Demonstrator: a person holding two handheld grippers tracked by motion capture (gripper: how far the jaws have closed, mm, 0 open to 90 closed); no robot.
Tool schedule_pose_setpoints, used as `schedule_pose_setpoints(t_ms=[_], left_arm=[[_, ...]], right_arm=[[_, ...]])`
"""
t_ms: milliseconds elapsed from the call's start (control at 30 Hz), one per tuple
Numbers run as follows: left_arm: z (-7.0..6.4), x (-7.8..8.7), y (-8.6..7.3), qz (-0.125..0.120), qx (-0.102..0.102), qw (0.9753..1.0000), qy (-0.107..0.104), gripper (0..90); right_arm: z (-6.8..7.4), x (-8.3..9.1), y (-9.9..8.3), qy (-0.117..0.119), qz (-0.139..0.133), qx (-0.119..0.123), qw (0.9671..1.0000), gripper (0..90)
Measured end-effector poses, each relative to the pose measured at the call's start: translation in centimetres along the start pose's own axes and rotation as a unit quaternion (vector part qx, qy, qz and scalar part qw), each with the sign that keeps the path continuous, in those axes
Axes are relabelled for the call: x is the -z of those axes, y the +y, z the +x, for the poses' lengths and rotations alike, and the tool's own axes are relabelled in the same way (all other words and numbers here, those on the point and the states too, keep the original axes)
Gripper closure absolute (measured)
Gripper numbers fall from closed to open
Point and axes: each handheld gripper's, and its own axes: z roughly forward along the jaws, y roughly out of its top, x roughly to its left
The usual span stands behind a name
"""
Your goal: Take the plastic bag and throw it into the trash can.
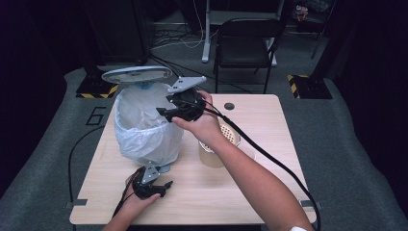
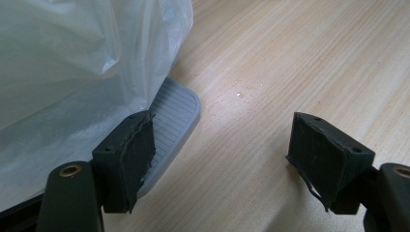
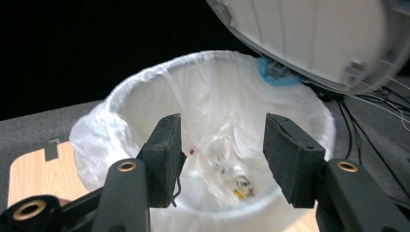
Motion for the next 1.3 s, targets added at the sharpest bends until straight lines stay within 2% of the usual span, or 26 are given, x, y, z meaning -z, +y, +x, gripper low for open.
schedule_pose_setpoints(t_ms=[233, 267, 400, 433, 467, 667, 767, 833, 967, 1033, 1100, 1300], left_arm=[[0.0, 0.0, 0.0, 0.000, -0.002, 1.0000, 0.002, 24.7], [-0.2, 0.0, -0.1, -0.003, 0.011, 0.9999, 0.001, 24.7], [-0.2, 0.0, -0.1, -0.001, 0.012, 0.9999, -0.001, 24.6], [-0.1, 0.0, 0.0, -0.001, -0.002, 1.0000, 0.005, 24.6], [-0.3, -0.1, -0.1, -0.003, 0.012, 0.9999, 0.003, 24.7], [-0.1, 0.0, 0.0, 0.003, 0.002, 1.0000, 0.002, 24.7], [-0.2, 0.0, 0.0, 0.003, 0.002, 1.0000, 0.002, 24.7], [-0.2, 0.0, 0.0, 0.002, 0.001, 1.0000, 0.006, 24.7], [-0.2, 0.0, 0.0, 0.002, 0.002, 1.0000, 0.006, 24.7], [-0.2, 0.0, 0.0, 0.002, 0.002, 1.0000, 0.006, 24.7], [-0.2, 0.0, 0.0, 0.002, 0.002, 1.0000, 0.007, 24.6], [-0.2, -0.1, 0.0, 0.002, 0.001, 1.0000, 0.006, 24.7]], right_arm=[[-1.0, 2.3, -1.0, -0.019, 0.001, -0.006, 0.9998, 46.3], [-1.2, 2.7, -1.2, -0.023, 0.001, -0.005, 0.9997, 46.3], [-2.2, 4.0, -2.2, -0.044, -0.004, -0.009, 0.9990, 46.3], [-2.4, 4.2, -2.4, -0.048, -0.004, -0.015, 0.9987, 46.3], [-2.9, 4.6, -3.1, -0.053, -0.005, -0.015, 0.9985, 46.4], [-4.9, 5.4, -5.8, -0.079, 0.010, -0.028, 0.9965, 47.5], [-5.9, 5.8, -7.4, -0.093, 0.006, -0.045, 0.9947, 47.7], [-6.6, 6.0, -8.5, -0.110, 0.005, -0.050, 0.9926, 47.7], [-7.7, 6.2, -10.8, -0.130, 0.011, -0.067, 0.9892, 47.9], [-8.2, 6.3, -11.9, -0.130, 0.015, -0.085, 0.9877, 50.1], [-8.5, 6.3, -12.9, -0.142, 0.010, -0.094, 0.9853, 50.1], [-9.5, 6.3, -15.2, -0.165, 0.019, -0.102, 0.9808, 51.5]])
